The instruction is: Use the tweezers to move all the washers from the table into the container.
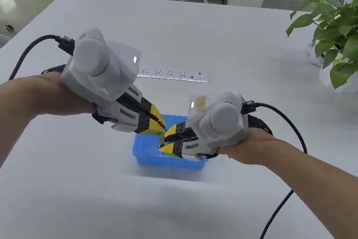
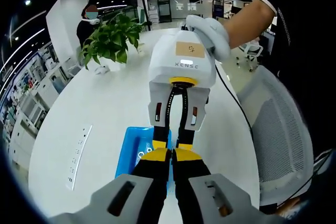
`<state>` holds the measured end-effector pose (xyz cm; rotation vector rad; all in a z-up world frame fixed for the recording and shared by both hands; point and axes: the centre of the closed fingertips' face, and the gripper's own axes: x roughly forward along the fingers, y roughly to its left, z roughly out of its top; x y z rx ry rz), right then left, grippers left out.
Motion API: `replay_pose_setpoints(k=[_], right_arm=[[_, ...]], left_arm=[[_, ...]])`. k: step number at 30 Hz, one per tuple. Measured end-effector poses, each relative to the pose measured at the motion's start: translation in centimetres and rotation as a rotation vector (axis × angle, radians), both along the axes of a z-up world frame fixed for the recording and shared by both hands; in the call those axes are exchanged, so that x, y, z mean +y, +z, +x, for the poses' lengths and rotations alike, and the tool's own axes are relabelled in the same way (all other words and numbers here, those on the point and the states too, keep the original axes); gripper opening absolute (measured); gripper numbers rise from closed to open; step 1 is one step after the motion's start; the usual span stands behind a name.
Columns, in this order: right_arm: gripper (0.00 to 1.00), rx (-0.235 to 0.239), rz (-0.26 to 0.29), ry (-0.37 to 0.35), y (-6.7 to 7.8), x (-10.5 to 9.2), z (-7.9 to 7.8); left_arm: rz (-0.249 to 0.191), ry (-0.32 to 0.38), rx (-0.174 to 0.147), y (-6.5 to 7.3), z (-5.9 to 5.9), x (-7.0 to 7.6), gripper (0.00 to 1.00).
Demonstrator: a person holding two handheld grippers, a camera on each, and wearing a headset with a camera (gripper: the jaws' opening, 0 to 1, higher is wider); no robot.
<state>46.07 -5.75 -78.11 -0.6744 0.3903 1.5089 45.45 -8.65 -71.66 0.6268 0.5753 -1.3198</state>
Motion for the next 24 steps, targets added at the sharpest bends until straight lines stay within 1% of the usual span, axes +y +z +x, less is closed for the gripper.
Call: replay_pose_setpoints(k=[4, 10, 18, 20, 24], right_arm=[[0.12, -0.003, 0.013, 0.003, 0.4, 0.0, -0.5], [0.10, -0.002, 0.015, 0.001, 0.5, -0.2, -1.0], [0.08, -0.016, -0.009, -0.002, 0.4, -0.9, -1.5], [0.08, -0.011, -0.014, -0.004, 0.4, -1.0, -1.7], [0.07, -0.022, -0.039, -0.004, 0.0, -1.4, -2.1]], left_arm=[[-0.010, 0.001, -0.001, 0.3, -0.6, -0.1, 0.05], [-0.019, 0.007, 0.003, 0.5, -1.1, -0.1, 0.05], [-0.006, 0.000, 0.004, 0.3, -1.6, -0.1, 0.05], [-0.003, -0.001, 0.008, 0.2, -1.8, -0.1, 0.05], [0.026, -0.006, 0.010, -0.6, -2.3, 0.3, 0.05]])
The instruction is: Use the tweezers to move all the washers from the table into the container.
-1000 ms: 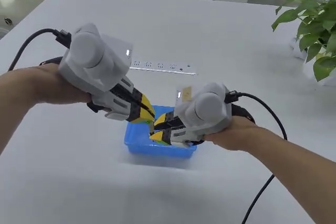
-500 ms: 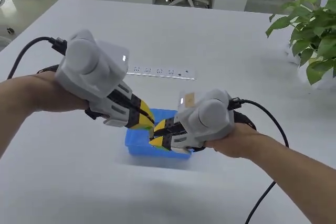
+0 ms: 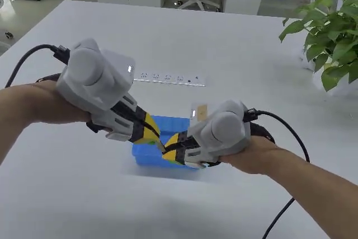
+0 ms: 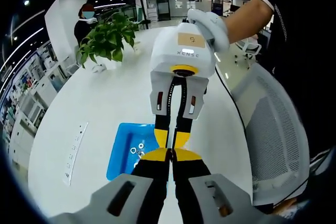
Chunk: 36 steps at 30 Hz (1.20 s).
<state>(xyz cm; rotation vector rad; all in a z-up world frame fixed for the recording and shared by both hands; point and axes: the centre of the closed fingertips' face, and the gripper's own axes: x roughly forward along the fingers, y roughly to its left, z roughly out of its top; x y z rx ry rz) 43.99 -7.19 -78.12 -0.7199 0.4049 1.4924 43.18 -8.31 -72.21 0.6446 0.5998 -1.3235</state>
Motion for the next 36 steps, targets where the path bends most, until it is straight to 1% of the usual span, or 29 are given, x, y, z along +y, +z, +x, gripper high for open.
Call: replay_pose_setpoints(k=[3, 5, 9, 11, 13, 16, 20, 21, 23, 25, 28, 29, 33, 35, 36], right_arm=[[0.07, -0.006, -0.013, 0.005, -0.2, -0.2, -0.3], [0.06, -0.023, -0.037, 0.016, -0.5, -0.5, -0.6], [0.06, -0.035, -0.065, 0.026, -1.1, -0.8, -1.1], [0.06, -0.038, -0.082, 0.038, -1.5, -1.1, -1.6], [0.06, -0.034, -0.091, 0.045, -1.8, -1.2, -1.9], [0.05, -0.030, -0.114, 0.059, -2.5, -1.5, -2.6], [0.05, -0.020, -0.139, 0.073, -3.3, -1.7, -3.3], [0.05, -0.018, -0.142, 0.075, -3.5, -1.8, -3.4], [0.05, -0.015, -0.153, 0.076, -4.0, -1.8, -3.7], [0.05, -0.013, -0.163, 0.078, -4.4, -1.9, -4.0], [0.05, -0.007, -0.178, 0.081, -5.2, -2.0, -4.5], [0.05, -0.005, -0.184, 0.079, -5.6, -2.0, -4.7], [0.05, -0.002, -0.203, 0.077, -7.1, -2.2, -5.3], [0.05, -0.005, -0.203, 0.070, -7.7, -2.2, -5.5], [0.05, 0.001, -0.204, 0.062, -8.0, -2.2, -5.6]], left_arm=[[0.005, 0.000, 0.001, -0.4, -0.4, 0.2, 0.05], [0.010, -0.001, 0.000, -0.8, -0.7, 0.3, 0.05], [0.038, -0.006, -0.008, -2.1, -1.3, 0.7, 0.06], [0.050, -0.008, -0.007, -2.7, -1.7, 0.9, 0.06], [0.078, -0.019, -0.009, -3.7, -2.1, 1.1, 0.06], [0.093, -0.026, -0.008, -4.6, -2.5, 1.2, 0.06], [0.144, -0.054, -0.017, -6.4, -3.0, 1.5, 0.06], [0.156, -0.060, -0.015, -6.9, -3.2, 1.6, 0.06], [0.169, -0.068, -0.015, -7.7, -3.4, 1.8, 0.06], [0.173, -0.072, -0.010, -8.2, -3.7, 1.8, 0.06], [0.176, -0.076, -0.001, -9.3, -4.2, 1.9, 0.06], [0.177, -0.076, 0.000, -9.4, -4.3, 1.9, 0.06], [0.174, -0.072, 0.021, -11.1, -4.9, 1.8, 0.06], [0.179, -0.068, 0.026, -11.8, -5.0, 1.8, 0.06], [0.177, -0.066, 0.028, -12.1, -5.0, 1.8, 0.06]])
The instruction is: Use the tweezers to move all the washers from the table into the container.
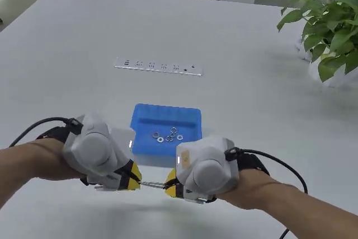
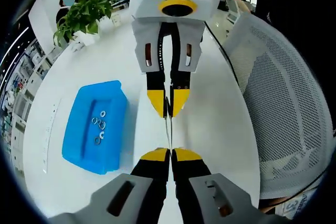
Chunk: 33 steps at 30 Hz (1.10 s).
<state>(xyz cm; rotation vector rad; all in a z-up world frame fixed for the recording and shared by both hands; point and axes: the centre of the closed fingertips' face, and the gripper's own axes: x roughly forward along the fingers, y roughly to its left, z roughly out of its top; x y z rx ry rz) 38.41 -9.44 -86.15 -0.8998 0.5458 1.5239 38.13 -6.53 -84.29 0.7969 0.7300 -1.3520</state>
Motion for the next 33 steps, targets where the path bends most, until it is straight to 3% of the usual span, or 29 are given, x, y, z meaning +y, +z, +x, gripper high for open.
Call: replay_pose_setpoints(k=[12, 33], right_arm=[[0.06, 0.027, -0.025, -0.021, -2.4, 0.0, -0.1], [0.08, 0.090, -0.038, -0.025, -2.8, -0.1, -1.0]], left_arm=[[0.007, 0.018, 0.053, -3.2, -0.1, 0.1, 0.06], [0.018, 0.022, 0.096, -4.5, -0.9, 0.2, 0.06]])
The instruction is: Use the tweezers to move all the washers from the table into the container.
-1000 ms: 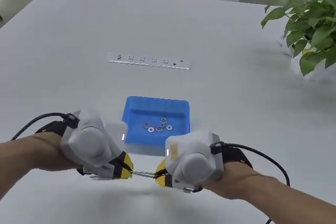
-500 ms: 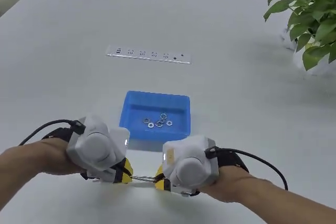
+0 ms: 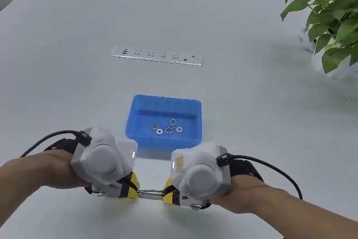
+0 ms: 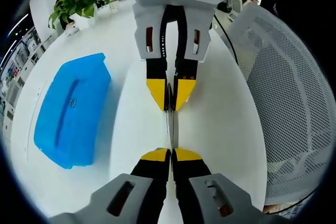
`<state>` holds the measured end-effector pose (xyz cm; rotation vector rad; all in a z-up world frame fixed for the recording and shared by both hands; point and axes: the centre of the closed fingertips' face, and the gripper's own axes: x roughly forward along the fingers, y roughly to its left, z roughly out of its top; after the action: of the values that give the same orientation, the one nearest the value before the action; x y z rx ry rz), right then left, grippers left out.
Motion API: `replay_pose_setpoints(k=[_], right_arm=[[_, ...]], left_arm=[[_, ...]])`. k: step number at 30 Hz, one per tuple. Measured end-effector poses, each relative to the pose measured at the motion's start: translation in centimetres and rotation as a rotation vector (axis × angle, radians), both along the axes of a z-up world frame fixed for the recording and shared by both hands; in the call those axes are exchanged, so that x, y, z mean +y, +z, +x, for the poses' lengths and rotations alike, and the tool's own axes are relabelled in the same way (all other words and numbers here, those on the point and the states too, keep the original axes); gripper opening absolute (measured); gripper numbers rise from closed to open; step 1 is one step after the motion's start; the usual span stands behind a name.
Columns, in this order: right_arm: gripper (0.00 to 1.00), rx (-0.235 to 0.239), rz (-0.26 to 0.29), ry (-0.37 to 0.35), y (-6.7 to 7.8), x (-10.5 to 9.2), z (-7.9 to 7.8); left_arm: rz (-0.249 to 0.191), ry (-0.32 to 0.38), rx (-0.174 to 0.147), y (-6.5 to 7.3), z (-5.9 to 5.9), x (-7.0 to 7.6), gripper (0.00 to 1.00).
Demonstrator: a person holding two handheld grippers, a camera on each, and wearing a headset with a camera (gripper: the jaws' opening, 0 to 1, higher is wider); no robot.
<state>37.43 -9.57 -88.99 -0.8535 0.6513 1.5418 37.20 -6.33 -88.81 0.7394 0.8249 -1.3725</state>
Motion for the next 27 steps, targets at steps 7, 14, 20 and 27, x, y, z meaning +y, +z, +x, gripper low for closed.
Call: replay_pose_setpoints(k=[7, 14, 20, 27], right_arm=[[0.09, 0.006, -0.001, -0.005, -0.08, 0.01, -0.05], [0.08, 0.010, 0.004, -0.003, -0.03, -0.02, -0.19], [0.09, 0.012, -0.001, -0.003, -0.01, -0.03, -0.14], [0.11, 0.017, -0.003, -0.002, -0.06, -0.15, -0.19]], left_arm=[[-0.003, 0.012, 0.011, -0.02, 0.01, 0.00, 0.06], [-0.004, 0.022, 0.019, -0.05, -0.04, -0.02, 0.07], [-0.002, 0.020, 0.019, -0.06, -0.13, -0.08, 0.09], [0.001, 0.019, 0.021, -0.09, -0.21, -0.03, 0.09]])
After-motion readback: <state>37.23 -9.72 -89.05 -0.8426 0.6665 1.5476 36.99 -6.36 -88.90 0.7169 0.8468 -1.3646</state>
